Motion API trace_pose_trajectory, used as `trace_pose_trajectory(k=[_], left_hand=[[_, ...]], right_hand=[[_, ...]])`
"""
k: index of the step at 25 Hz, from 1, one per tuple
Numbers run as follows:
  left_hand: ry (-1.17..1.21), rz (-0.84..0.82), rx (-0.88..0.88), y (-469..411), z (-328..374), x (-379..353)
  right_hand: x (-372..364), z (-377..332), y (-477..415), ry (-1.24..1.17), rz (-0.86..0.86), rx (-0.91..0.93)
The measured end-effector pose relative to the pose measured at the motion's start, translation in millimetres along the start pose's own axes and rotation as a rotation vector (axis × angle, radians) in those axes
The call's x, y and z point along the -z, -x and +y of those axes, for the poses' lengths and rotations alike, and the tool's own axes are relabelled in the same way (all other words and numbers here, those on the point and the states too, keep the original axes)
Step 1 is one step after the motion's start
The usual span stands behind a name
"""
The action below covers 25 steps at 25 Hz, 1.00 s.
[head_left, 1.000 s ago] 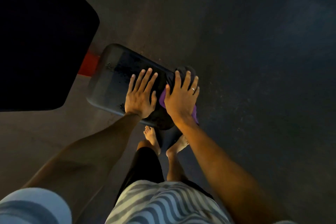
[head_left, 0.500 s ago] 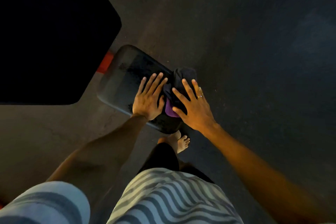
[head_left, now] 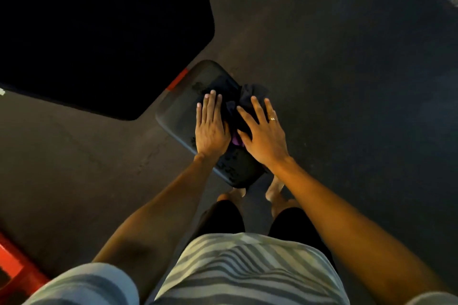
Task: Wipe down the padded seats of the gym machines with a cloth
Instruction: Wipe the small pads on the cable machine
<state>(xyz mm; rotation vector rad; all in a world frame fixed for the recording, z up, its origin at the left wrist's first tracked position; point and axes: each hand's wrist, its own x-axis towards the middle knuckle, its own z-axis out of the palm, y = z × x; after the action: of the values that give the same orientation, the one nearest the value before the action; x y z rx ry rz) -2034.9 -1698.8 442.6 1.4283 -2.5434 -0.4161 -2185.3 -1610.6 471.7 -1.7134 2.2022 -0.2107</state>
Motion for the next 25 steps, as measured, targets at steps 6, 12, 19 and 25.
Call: trace_pose_trajectory(k=[6,12,19,25], left_hand=[[0.056,0.046,0.204,2.7,-0.1,-0.4],[0.038,0.062,0.283,3.3,1.2,-3.4],[0.040,0.069,0.401,-0.7,20.3,-1.1],[0.051,0.074,0.423,-1.5,22.7,-2.2]], right_hand=[[-1.8,0.8,21.0,0.064,-0.094,0.105],[14.6,-13.9,-100.1,-0.142,-0.192,0.176],[18.6,17.8,-51.7,-0.275,-0.213,0.017],[21.0,15.4,-62.5,-0.170,-0.244,0.134]])
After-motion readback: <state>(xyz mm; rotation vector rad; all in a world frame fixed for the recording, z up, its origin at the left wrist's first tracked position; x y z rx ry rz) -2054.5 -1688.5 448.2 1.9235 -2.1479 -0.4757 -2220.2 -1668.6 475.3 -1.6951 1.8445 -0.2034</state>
